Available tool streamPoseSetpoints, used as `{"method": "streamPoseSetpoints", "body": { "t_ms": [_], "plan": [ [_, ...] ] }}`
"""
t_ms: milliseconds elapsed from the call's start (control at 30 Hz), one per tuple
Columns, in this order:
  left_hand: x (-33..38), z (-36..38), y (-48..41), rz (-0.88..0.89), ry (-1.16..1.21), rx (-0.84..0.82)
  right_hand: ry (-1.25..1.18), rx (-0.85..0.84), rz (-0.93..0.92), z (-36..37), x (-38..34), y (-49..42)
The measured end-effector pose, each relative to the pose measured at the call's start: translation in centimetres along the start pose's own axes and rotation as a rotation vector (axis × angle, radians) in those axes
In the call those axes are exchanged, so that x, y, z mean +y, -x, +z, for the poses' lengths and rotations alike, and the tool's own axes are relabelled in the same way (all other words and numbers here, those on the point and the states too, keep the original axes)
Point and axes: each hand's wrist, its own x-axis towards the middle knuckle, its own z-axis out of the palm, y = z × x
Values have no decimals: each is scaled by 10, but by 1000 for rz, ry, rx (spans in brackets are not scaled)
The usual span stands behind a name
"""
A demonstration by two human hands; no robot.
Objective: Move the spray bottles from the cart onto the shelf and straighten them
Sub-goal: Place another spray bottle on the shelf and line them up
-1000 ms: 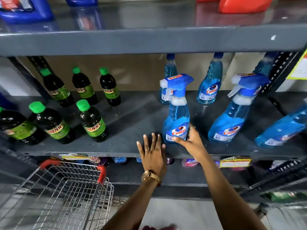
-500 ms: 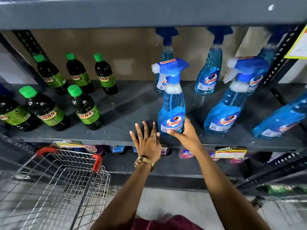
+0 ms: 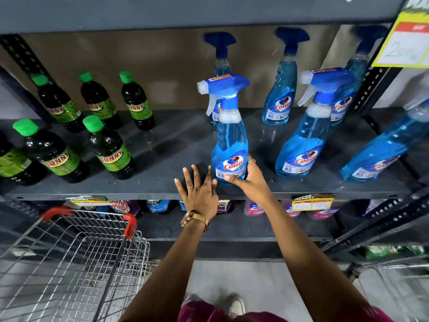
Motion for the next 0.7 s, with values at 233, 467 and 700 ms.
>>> {"method": "streamPoseSetpoints", "body": {
  "t_ms": [233, 467, 700],
  "plan": [
    [-1, 0, 1, 10, 11, 0, 8, 6, -2, 0, -1, 1],
    [-4, -1, 2, 30, 32, 23, -1, -11, -3, 0, 3, -3],
    [-4, 1, 1, 30, 26, 33, 1, -27, -17, 0, 3, -3]
  ]
}}
